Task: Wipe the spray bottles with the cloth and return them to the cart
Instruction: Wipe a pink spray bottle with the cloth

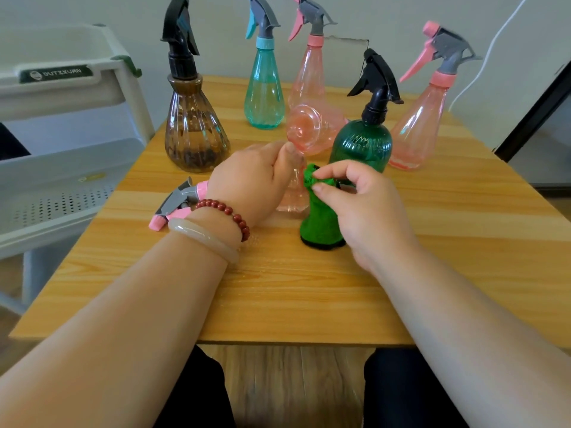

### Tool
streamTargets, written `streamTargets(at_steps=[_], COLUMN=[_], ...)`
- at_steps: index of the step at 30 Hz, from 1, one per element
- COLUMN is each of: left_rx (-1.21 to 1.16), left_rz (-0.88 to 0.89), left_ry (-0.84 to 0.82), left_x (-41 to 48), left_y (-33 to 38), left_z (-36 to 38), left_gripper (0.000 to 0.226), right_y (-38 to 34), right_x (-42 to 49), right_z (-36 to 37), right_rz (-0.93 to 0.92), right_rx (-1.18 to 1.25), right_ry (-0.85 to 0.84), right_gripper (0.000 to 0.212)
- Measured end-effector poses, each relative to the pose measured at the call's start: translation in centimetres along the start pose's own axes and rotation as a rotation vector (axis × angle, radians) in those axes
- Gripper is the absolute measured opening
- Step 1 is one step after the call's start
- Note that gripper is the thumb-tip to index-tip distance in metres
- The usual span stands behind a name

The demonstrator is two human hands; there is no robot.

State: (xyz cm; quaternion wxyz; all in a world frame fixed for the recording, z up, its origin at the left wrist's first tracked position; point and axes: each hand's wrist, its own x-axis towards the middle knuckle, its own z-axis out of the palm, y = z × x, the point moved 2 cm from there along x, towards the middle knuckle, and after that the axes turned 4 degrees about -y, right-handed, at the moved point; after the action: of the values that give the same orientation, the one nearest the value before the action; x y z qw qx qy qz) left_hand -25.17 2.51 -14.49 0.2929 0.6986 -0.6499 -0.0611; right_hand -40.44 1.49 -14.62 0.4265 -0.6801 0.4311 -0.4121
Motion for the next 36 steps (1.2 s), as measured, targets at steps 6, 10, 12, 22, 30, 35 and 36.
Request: streamTargets(at_steps=[6,10,12,22,30,35,36], left_rx=[0.002,-0.001,-0.005,-0.021,-0.042,-0.019,-0.024], left_rz=[-0.007,0.006,0.008,0.019,0.015,0.019,0.022], left_ry=[0.023,0.014,0.006,0.017,0.014,0.019,0.017], left_x=[0.1,0.1,0.1,0.1,0.0,0.0,0.0], left_y=[0.0,0.0,0.1,0.0,0.0,0.0,0.0], left_z=[0.0,0.0,-0.1,0.0,-0.1,0.0,0.0], left_gripper=[0.048,0.047,0.046,0.046,0.044,0.048,0.047], right_y=[-0.6,-0.2,0.0,-0.1,0.5,-1.4,-1.4], right_x=[2.2,0.5,-0.2,0.6,0.1,0.3,0.2], right_z=[0.9,0.6,0.4,1.1,0.6,0.2,0.2], right_rz=[0.079,0.040,0.023,0.126,0.221,0.071,0.061], right_rx=[0.049,0.051,0.039,0.090,-0.037,-0.011,-0.043], right_ry=[0.081,0.071,0.058,0.128,0.056,0.082,0.069], right_gripper=[0.021,0.020,0.022,0.018,0.020,0.021,0.021])
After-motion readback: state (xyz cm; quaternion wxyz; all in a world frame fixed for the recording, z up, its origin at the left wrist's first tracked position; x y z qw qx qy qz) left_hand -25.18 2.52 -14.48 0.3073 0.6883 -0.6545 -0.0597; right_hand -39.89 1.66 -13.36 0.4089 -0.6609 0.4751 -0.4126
